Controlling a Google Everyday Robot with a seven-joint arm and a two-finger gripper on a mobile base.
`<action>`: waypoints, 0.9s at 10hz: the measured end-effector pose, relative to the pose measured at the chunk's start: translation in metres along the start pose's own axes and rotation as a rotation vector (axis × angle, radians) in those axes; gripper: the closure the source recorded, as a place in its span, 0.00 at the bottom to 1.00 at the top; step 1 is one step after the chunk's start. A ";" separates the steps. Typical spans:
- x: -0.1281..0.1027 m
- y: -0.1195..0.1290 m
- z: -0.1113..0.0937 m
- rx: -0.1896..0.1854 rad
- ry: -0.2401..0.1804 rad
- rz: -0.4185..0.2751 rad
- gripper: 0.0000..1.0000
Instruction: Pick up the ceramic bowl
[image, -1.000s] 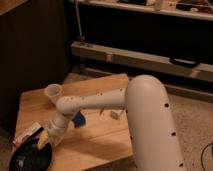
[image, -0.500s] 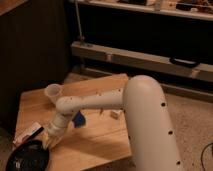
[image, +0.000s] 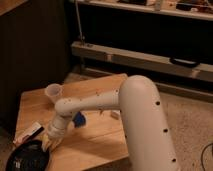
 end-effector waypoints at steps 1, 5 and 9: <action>0.001 -0.001 0.000 -0.007 -0.002 -0.002 0.71; 0.001 -0.002 -0.007 0.017 0.015 0.005 1.00; 0.001 -0.026 -0.059 0.104 0.097 -0.003 1.00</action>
